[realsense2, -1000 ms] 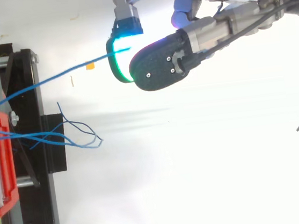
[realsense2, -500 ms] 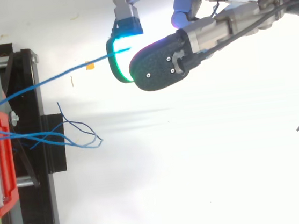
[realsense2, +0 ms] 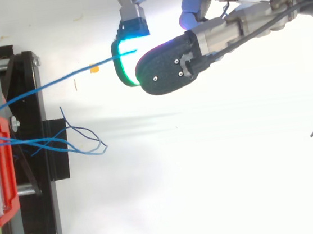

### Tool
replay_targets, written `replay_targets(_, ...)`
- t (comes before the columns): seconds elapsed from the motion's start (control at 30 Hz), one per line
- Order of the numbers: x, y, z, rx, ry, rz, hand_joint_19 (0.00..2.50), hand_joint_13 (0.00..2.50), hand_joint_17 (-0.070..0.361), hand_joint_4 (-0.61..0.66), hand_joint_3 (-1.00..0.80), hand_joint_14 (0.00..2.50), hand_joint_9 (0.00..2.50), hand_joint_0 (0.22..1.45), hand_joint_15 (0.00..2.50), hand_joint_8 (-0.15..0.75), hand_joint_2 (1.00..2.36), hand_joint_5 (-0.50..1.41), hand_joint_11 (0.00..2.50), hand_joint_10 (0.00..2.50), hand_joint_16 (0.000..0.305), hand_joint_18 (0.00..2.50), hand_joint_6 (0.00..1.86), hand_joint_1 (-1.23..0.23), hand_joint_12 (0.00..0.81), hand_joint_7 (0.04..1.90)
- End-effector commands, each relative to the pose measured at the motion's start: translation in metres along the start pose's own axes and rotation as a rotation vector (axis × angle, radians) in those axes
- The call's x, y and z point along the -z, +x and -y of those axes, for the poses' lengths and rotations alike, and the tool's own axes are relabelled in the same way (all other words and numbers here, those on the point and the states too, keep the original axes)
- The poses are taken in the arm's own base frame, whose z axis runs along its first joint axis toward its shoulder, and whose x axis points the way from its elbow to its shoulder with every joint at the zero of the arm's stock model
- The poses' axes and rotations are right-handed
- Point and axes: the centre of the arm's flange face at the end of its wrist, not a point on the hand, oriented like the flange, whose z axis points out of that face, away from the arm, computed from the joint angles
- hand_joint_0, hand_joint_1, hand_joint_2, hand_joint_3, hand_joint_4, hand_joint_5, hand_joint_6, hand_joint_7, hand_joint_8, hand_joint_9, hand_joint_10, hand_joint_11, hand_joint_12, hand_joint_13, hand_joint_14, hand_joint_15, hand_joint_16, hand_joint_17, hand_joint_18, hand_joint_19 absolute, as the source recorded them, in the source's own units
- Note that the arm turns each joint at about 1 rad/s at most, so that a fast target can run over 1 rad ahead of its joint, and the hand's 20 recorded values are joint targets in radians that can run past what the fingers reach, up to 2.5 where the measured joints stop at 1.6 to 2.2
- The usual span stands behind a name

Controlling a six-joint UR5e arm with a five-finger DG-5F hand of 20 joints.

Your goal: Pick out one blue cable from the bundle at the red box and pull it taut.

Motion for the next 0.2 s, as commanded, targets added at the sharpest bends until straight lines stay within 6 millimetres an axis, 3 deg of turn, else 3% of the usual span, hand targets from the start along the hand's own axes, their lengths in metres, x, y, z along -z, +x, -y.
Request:
replay_targets(0.0,0.0,0.0,0.0,0.0,0.0,0.0,1.68,1.19,0.097,-0.01,-0.24,2.14,1.47,0.67,1.2,0.251,1.02,-0.18,1.61,0.79,0.043,1.19,0.9,-0.72,0.325,1.12)
replay_targets(0.17,0.0,0.0,0.0,0.0,0.0,0.0,1.67,1.19,0.096,-0.01,-0.23,2.13,1.47,0.67,1.21,0.249,1.02,-0.18,1.62,0.77,0.043,1.18,0.9,-0.72,0.325,1.13)
